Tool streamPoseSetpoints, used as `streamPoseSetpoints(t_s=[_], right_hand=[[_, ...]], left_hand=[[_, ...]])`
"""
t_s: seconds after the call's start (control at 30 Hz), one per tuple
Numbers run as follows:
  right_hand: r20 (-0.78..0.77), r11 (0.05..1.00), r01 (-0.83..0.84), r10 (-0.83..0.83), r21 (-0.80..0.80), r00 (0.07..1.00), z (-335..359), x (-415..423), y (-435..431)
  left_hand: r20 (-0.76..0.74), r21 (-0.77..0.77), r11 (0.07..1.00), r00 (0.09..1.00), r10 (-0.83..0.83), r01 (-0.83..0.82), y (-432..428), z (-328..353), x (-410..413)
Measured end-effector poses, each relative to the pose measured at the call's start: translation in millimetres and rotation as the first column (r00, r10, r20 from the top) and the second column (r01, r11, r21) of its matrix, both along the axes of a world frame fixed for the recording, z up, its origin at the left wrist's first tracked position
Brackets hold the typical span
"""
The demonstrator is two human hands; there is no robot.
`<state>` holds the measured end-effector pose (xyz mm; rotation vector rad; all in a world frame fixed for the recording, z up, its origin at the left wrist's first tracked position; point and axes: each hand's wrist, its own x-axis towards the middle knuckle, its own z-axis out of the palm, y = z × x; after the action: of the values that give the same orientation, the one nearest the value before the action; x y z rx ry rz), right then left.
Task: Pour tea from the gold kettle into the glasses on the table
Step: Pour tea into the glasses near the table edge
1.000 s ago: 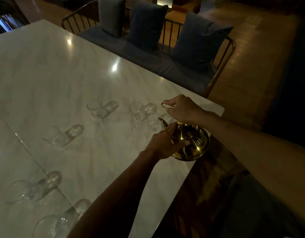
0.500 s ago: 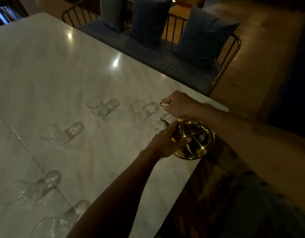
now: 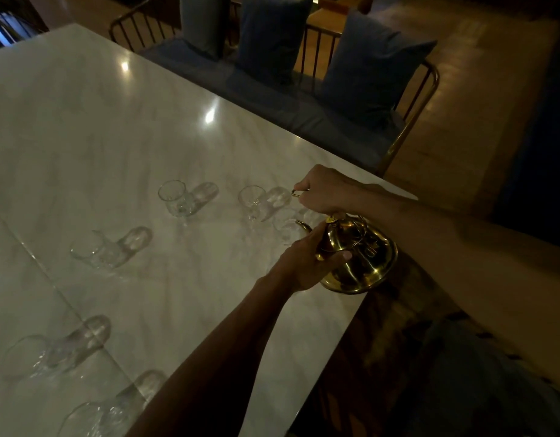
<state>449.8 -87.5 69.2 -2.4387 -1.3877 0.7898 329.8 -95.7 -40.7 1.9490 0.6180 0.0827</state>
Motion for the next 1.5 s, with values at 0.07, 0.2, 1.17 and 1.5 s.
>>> streamPoseSetpoints(t_s=[0.07, 0.2, 1.17, 1.5], right_hand=[[-0.006, 1.0, 0.005, -0.005, -0.004, 1.0, 0.5, -0.2, 0.8], [-0.005, 1.0, 0.007, -0.007, -0.007, 1.0, 1.2, 0.0, 2.6], [-0.027, 1.0, -0.01, 0.01, -0.022, 1.0, 0.5, 6.4, 2.6], [-0.016, 1.0, -0.008, 0.008, -0.014, 1.0, -3.1, 8.7, 2.7]], left_hand=[[0.003, -0.004, 1.0, 1.0, 0.002, -0.002, 0.3, 0.7, 0.3], [0.0, -0.015, 1.0, 1.0, 0.009, -0.009, 1.6, 1.9, 0.6], [-0.029, -0.027, 1.0, 0.999, -0.015, 0.014, -1.3, 4.4, 2.9], [-0.028, -0.03, 1.0, 1.0, -0.01, 0.009, -4.9, 6.8, 2.6]])
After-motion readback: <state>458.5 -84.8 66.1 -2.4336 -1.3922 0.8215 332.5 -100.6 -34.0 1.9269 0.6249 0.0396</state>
